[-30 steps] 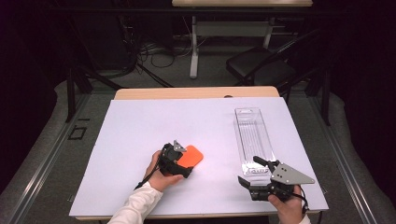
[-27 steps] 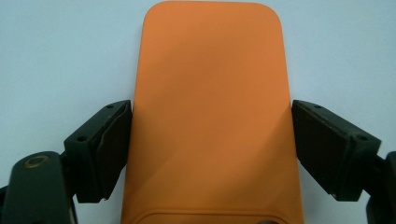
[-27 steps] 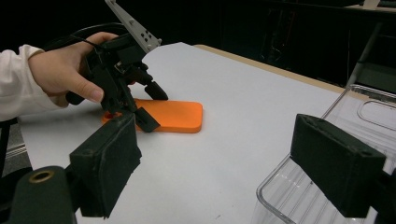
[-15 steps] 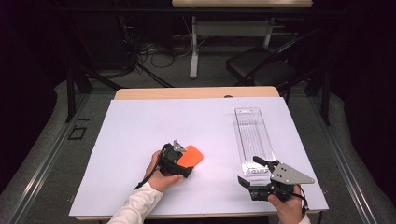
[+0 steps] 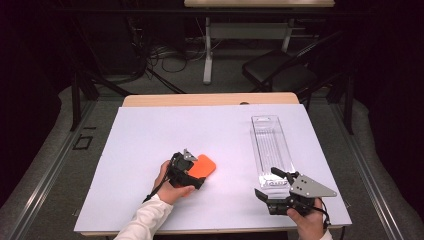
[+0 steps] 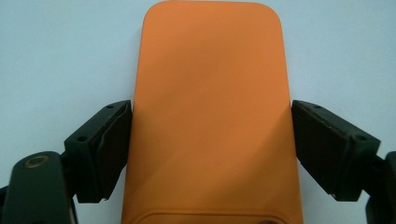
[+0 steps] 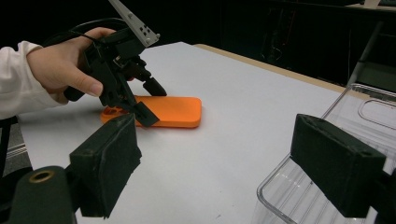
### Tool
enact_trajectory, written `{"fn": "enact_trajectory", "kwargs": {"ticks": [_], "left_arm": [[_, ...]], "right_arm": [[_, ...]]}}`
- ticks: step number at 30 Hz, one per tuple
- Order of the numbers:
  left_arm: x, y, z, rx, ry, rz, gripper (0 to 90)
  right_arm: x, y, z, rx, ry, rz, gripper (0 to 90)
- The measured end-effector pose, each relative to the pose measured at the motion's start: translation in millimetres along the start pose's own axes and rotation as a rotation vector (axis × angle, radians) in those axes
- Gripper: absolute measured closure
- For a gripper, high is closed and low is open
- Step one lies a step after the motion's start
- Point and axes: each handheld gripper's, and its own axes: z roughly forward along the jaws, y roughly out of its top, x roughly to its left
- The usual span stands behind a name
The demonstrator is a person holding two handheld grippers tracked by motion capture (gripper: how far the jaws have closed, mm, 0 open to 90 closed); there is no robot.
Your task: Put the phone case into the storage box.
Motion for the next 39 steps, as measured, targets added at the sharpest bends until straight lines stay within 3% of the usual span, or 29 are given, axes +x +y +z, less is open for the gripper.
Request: {"fn": "enact_trajectory", "kwargs": {"ticks": [12, 24, 31, 39], "left_arm": [[3.1, 1.0, -10.3, 0.005, -0.012, -0.018, 15.9], [2.5, 7.3, -21.0, 0.040, -0.023, -0.008, 16.0], [4.1, 11.7, -32.8, 0.039, -0.011, -0.022, 15.9], [5.9, 17.2, -52.9, 0.047, -0.004, -0.004, 15.9]], "right_arm": [[0.1, 0.0, 0.0, 0.000, 0.001, -0.001, 14.5], [0.2, 0.5, -0.4, 0.000, -0.003, -0.004, 14.5], [0.7, 0.4, 0.2, 0.000, -0.001, -0.007, 14.5], [1.3, 0.6, 1.3, 0.004, 0.000, -0.005, 14.5]]}}
